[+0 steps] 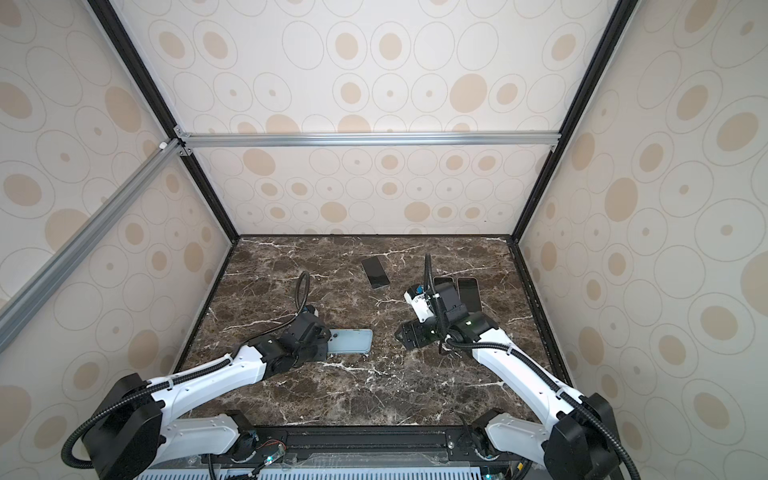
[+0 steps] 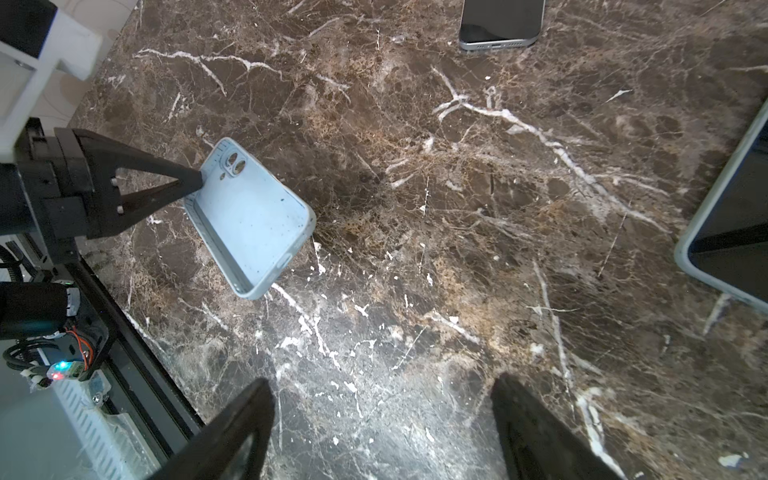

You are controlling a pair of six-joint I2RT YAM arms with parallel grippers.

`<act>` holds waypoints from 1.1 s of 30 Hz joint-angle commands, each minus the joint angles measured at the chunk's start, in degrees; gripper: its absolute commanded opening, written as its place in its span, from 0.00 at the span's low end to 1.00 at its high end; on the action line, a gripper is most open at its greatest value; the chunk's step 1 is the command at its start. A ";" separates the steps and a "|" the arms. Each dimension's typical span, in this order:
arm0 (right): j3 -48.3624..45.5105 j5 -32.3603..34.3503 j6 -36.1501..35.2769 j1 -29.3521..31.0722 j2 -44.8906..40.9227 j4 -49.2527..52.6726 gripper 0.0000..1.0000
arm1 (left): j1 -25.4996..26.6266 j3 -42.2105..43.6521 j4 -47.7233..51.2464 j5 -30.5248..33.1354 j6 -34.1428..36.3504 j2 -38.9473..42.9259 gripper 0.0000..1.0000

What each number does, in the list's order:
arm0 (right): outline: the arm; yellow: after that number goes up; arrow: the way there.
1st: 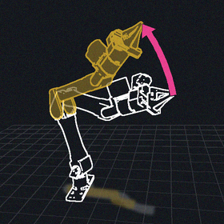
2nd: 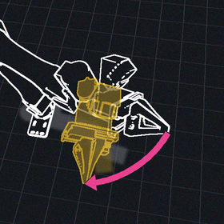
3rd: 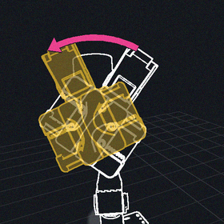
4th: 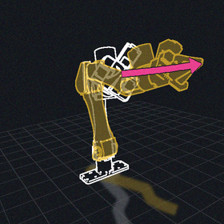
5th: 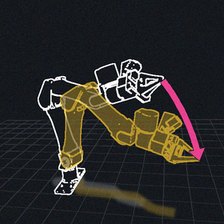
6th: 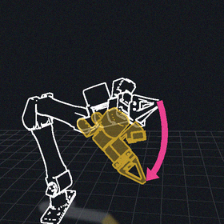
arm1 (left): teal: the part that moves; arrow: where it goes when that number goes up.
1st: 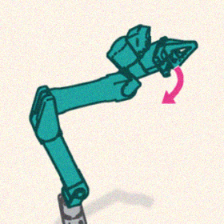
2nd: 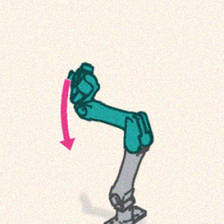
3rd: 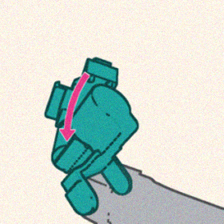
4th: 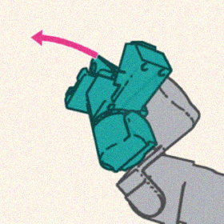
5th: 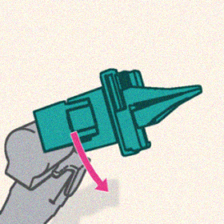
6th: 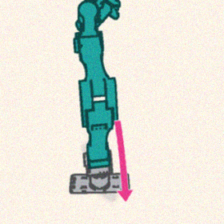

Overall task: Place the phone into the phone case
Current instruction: 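Grasp the light-blue case edge with the left gripper and drag it toward the robot, then lower the light-blue case flat near the table centre and open the left gripper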

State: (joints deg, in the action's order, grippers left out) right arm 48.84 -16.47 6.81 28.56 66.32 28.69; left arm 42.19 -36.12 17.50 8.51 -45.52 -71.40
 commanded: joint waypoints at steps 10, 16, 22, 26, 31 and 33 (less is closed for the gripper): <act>-1.72 -0.27 -0.40 0.56 0.47 -0.14 0.85 | 4.26 2.20 -9.54 1.50 -6.97 -6.76 0.00; -1.91 -0.33 0.04 0.67 0.71 -0.80 0.85 | 5.56 1.92 -10.68 1.77 -7.70 -8.54 0.03; -2.13 0.21 0.37 0.72 0.62 -0.59 0.85 | 5.98 2.41 -11.44 1.70 -7.92 -9.41 0.08; -2.33 0.56 0.44 0.70 0.14 -0.38 0.85 | 6.05 2.55 -11.97 1.29 -7.92 -9.31 0.09; -2.25 0.88 0.67 0.73 -0.05 -0.19 0.85 | 6.14 3.16 -13.26 0.01 -7.67 -8.45 0.15; -2.11 0.91 0.90 0.73 0.10 -0.11 0.85 | 6.14 3.47 -14.22 -0.95 -7.37 -8.08 0.19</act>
State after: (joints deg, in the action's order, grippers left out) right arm 47.22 -16.21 7.29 28.67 66.59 27.88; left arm 47.75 -33.06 4.80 8.08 -52.40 -80.40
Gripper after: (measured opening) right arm 0.853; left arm 0.184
